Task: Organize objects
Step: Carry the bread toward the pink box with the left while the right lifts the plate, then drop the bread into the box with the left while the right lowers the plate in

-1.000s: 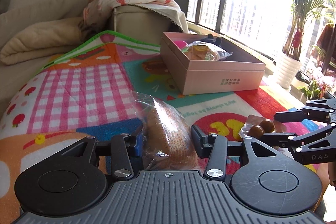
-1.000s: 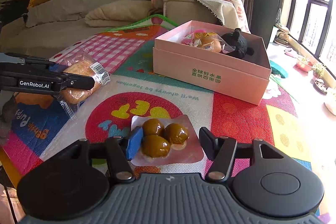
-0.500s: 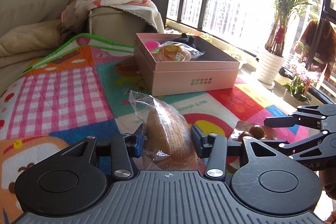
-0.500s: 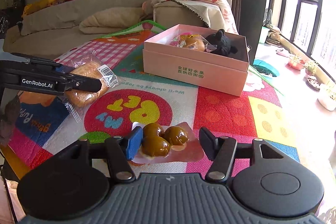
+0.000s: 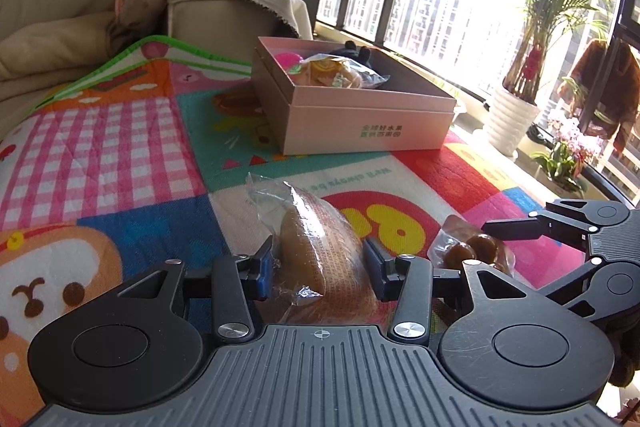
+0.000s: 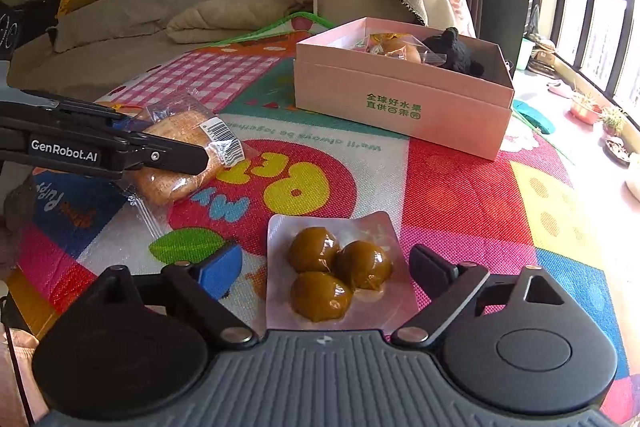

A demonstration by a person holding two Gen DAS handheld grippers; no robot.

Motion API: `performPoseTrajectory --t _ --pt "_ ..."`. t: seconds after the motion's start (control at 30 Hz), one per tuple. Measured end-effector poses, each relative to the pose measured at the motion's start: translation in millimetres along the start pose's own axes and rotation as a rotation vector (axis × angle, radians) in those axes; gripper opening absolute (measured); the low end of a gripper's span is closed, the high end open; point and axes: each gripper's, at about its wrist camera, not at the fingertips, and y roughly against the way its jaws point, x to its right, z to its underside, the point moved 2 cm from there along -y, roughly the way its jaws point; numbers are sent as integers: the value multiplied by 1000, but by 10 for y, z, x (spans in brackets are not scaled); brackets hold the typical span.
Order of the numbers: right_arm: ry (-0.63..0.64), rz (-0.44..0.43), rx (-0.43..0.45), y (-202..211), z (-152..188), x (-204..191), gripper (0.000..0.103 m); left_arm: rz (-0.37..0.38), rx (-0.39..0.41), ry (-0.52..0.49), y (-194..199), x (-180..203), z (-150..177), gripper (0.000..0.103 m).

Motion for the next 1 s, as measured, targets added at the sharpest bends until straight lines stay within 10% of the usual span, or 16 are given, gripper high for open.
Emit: performPoseTrajectory --t 0.43,0.67,1.0 --pt "-23 7 71 244 -143 -49 59 -1 -5 -17 60 36 -104 49" --pt "-36 10 125 427 -131 -4 59 84 108 -25 37 250 -916 49" --pt "-98 35 136 381 -112 166 59 172 174 64 -1218 714 -1776 49"
